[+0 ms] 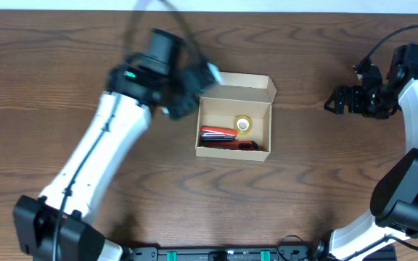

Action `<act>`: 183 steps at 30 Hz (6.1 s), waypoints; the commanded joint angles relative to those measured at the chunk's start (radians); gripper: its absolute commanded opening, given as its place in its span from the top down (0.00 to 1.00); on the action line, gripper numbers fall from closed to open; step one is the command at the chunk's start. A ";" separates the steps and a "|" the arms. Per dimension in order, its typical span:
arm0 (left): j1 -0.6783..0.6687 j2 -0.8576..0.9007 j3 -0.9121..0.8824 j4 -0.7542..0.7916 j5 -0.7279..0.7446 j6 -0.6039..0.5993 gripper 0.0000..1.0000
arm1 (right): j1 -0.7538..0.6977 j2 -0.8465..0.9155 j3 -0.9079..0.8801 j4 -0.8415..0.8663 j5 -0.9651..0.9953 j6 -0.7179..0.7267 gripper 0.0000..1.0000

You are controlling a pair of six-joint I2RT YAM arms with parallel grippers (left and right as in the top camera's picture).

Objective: Pack container
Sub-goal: 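Carry the white marker right and lower it into the box, then open the left gripper and withdraw it up and left, then bring both grippers to the box's side flaps and push them inward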

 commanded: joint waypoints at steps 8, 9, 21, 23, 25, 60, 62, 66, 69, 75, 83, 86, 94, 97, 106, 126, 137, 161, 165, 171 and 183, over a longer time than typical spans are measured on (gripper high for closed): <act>-0.201 0.085 0.018 0.072 -0.021 0.341 0.94 | -0.003 -0.018 -0.001 0.002 -0.004 -0.004 0.01; -0.207 0.097 0.018 0.077 -0.021 0.344 0.94 | -0.003 -0.018 -0.001 0.002 -0.004 -0.004 0.01; -0.209 0.280 0.018 0.118 -0.011 0.330 0.94 | -0.003 -0.018 -0.001 0.002 -0.004 -0.004 0.01; -0.206 0.311 0.018 0.117 -0.011 0.306 0.94 | -0.003 -0.018 -0.001 0.002 -0.004 -0.004 0.01; -0.204 0.338 0.018 0.109 -0.011 0.289 0.94 | -0.003 -0.018 -0.001 0.002 -0.004 -0.004 0.01; -0.203 0.415 0.180 -0.021 -0.129 0.077 0.44 | -0.003 -0.018 -0.001 0.003 -0.004 -0.004 0.01; -0.203 0.415 0.233 -0.062 -0.129 0.052 0.41 | -0.003 -0.018 -0.001 0.002 -0.004 -0.004 0.01; -0.203 0.415 0.324 -0.159 -0.168 -0.059 0.30 | -0.003 -0.018 -0.001 0.002 -0.004 -0.004 0.01; -0.198 0.415 0.387 -0.231 -0.275 -0.222 0.24 | -0.003 -0.018 -0.001 -0.001 -0.016 -0.004 0.01; -0.113 0.414 0.557 -0.397 -0.324 -0.428 0.07 | -0.003 -0.018 -0.001 0.002 -0.085 -0.004 0.01; 0.164 0.414 0.675 -0.540 0.064 -0.516 0.72 | 0.018 -0.018 -0.001 0.003 -0.306 0.003 0.99; 0.277 0.414 0.660 -0.578 0.287 -0.414 0.94 | 0.056 -0.018 -0.001 -0.001 -0.362 0.003 0.99; 0.437 0.414 0.584 -0.600 0.547 -0.261 0.94 | 0.173 0.003 -0.001 0.055 -0.423 0.072 0.99; 0.441 0.414 0.528 -0.592 0.572 -0.224 0.94 | 0.188 0.025 -0.001 0.080 -0.480 0.100 0.99; 0.443 0.415 0.295 -0.428 0.715 -0.196 0.94 | 0.189 0.128 -0.001 0.107 -0.591 0.122 0.99; 0.443 0.445 0.032 -0.175 0.825 -0.238 0.94 | 0.204 0.282 -0.001 0.153 -0.696 0.108 0.99; 0.441 0.554 0.032 -0.157 0.843 -0.246 0.94 | 0.213 0.329 -0.002 0.180 -0.703 0.108 0.99; 0.376 0.559 0.032 0.087 0.846 -0.480 0.94 | 0.213 0.420 -0.002 0.243 -0.708 0.151 0.99; 0.375 0.560 0.032 0.127 0.846 -0.528 0.94 | 0.219 0.434 -0.002 0.257 -0.712 0.164 0.99; 0.375 0.560 0.032 0.195 0.845 -0.614 0.94 | 0.238 0.446 -0.002 0.290 -0.735 0.166 0.99; 0.348 0.624 0.032 0.347 0.929 -0.789 0.94 | 0.262 0.446 -0.002 0.343 -0.760 0.202 0.99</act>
